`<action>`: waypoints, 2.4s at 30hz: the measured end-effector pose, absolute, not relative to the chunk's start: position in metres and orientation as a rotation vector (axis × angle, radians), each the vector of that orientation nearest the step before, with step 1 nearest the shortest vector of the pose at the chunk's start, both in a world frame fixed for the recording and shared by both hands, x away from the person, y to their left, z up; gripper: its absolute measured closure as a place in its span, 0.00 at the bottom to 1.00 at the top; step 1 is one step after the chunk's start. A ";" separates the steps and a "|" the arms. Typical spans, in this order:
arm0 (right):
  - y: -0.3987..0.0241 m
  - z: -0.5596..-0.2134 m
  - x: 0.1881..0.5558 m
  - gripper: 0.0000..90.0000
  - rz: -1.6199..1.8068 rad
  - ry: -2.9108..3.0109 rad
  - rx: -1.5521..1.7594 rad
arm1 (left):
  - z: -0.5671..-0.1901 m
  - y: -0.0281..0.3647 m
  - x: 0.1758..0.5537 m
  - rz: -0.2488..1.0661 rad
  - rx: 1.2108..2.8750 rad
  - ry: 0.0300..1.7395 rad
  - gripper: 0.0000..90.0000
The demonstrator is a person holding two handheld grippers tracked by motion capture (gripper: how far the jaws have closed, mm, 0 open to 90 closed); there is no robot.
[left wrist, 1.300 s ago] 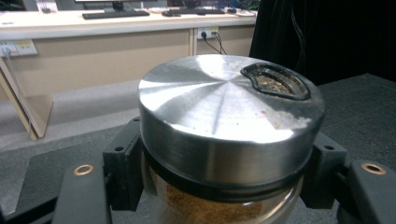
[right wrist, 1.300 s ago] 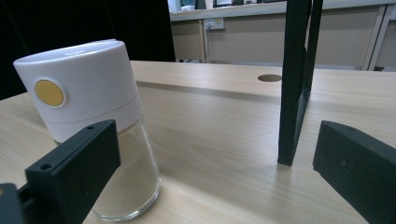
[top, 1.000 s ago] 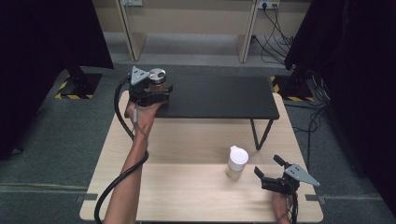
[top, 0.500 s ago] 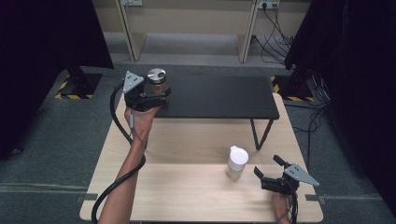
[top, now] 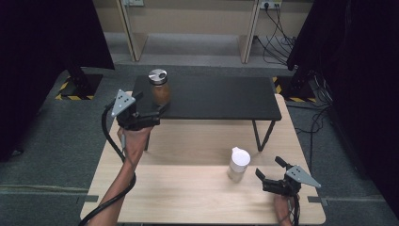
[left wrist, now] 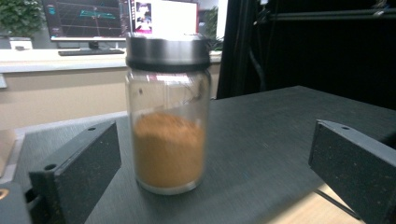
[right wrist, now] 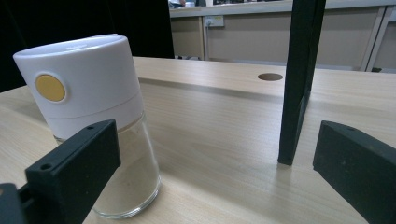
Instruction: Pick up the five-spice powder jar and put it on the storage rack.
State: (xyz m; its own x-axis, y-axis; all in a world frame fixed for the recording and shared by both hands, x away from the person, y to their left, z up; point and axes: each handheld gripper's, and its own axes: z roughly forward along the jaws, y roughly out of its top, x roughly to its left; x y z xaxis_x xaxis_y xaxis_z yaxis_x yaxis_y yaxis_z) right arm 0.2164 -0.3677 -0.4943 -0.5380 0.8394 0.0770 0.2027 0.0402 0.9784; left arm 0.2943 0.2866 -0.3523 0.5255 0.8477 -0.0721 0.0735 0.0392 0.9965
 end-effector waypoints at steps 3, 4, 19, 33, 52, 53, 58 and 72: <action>-0.367 -0.494 0.216 0.01 1.529 1.788 1.051 | -0.369 0.293 0.284 0.698 1.418 0.857 0.02; -0.367 -0.494 0.216 0.01 1.527 1.788 1.048 | -0.374 0.294 0.282 0.689 1.412 0.859 0.02; -0.366 -0.493 0.216 0.01 1.520 1.791 1.043 | -0.450 0.292 0.246 0.663 1.435 0.834 0.02; -0.366 -0.493 0.216 0.01 1.517 1.791 1.043 | -0.500 0.281 0.225 0.667 1.554 0.826 0.04; -0.365 -0.493 0.216 0.01 1.512 1.792 1.042 | -0.509 0.287 0.198 0.677 1.546 0.827 0.04; -0.365 -0.493 0.216 0.01 1.512 1.791 1.042 | -0.510 0.287 0.196 0.674 1.546 0.834 0.04; -0.365 -0.493 0.216 0.01 1.515 1.793 1.037 | -0.511 0.289 0.195 0.654 1.545 0.850 0.04; -0.366 -0.493 0.215 0.01 1.519 1.791 1.045 | -0.510 0.287 0.196 0.656 1.556 0.848 0.04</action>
